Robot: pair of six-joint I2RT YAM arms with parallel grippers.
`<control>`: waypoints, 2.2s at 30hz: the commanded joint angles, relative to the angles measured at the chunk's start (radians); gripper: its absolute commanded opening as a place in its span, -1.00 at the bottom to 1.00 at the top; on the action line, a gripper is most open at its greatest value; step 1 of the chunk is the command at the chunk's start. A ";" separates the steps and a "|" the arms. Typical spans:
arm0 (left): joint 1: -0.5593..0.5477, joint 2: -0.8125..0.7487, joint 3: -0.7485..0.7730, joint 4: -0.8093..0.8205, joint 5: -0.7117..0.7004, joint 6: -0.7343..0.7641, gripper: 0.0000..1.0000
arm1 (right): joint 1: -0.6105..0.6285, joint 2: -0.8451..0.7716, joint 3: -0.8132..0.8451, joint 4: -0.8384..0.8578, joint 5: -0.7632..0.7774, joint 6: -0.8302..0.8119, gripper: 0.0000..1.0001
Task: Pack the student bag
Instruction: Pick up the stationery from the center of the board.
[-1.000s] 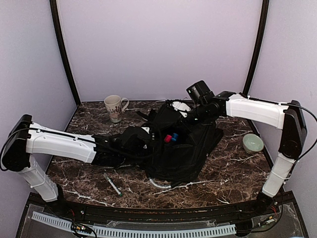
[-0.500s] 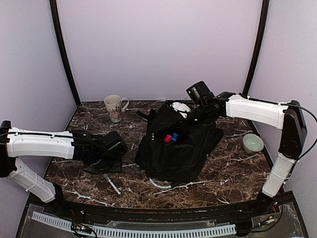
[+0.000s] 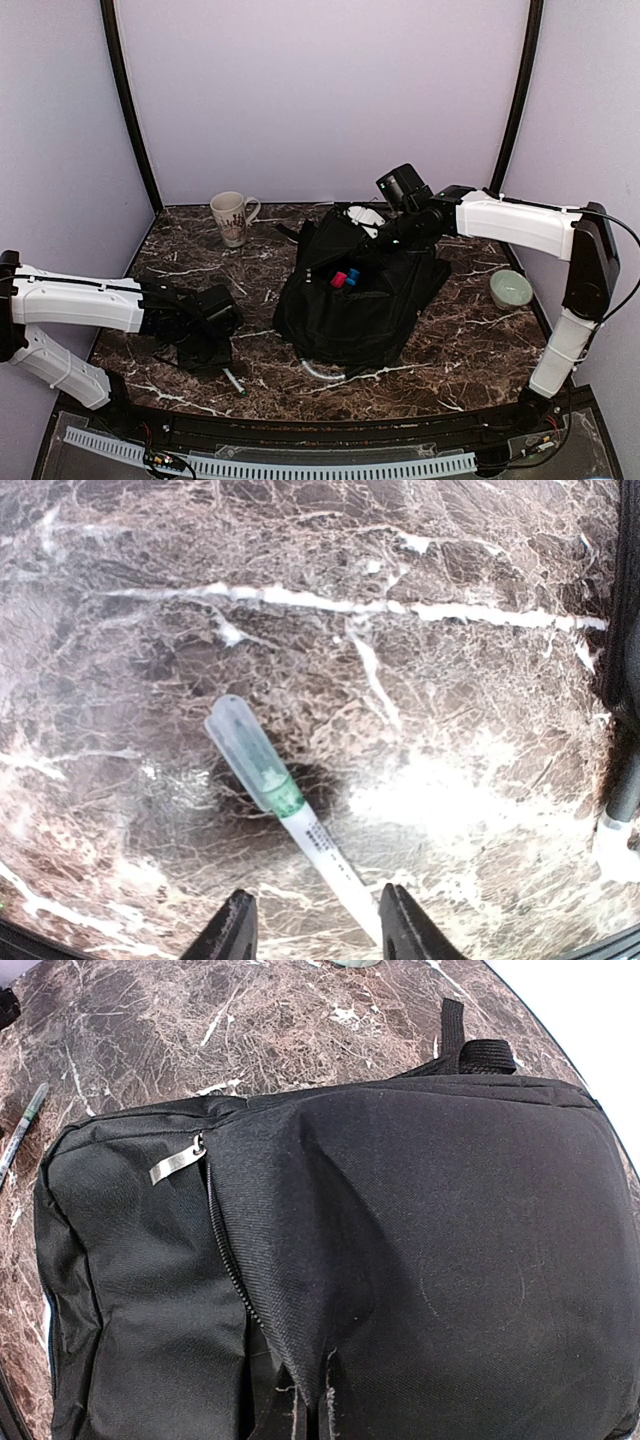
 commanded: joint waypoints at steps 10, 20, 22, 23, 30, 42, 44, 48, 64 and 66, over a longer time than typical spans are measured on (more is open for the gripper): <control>0.004 0.087 -0.015 0.077 0.031 -0.072 -0.19 | 0.009 -0.008 0.004 0.048 -0.036 -0.006 -1.00; 0.023 0.144 -0.019 0.100 0.053 -0.066 -0.34 | 0.009 -0.002 0.003 0.046 -0.037 -0.006 -1.00; 0.031 0.152 -0.018 0.103 0.052 -0.053 -0.39 | 0.009 0.000 0.004 0.047 -0.035 -0.006 -1.00; 0.036 0.155 -0.017 0.110 0.052 -0.042 -0.42 | 0.009 0.000 0.004 0.046 -0.035 -0.006 -1.00; 0.054 0.240 0.106 0.172 0.016 0.293 -0.78 | 0.009 -0.004 0.002 0.046 -0.029 -0.007 -1.00; 0.051 0.374 0.291 0.028 0.074 0.585 -0.58 | 0.009 -0.015 -0.009 0.051 -0.024 -0.010 -1.00; 0.051 0.342 0.280 0.008 0.078 0.568 -0.44 | 0.009 -0.015 -0.012 0.053 -0.026 -0.011 -1.00; 0.050 0.328 0.265 -0.011 0.147 0.547 -0.36 | 0.009 -0.014 -0.012 0.052 -0.036 -0.012 -1.00; 0.032 0.420 0.283 -0.029 0.168 0.517 -0.43 | 0.008 -0.023 -0.027 0.059 -0.035 -0.014 -1.00; 0.033 0.439 0.286 -0.037 0.147 0.519 -0.48 | 0.009 -0.024 -0.027 0.059 -0.036 -0.015 -1.00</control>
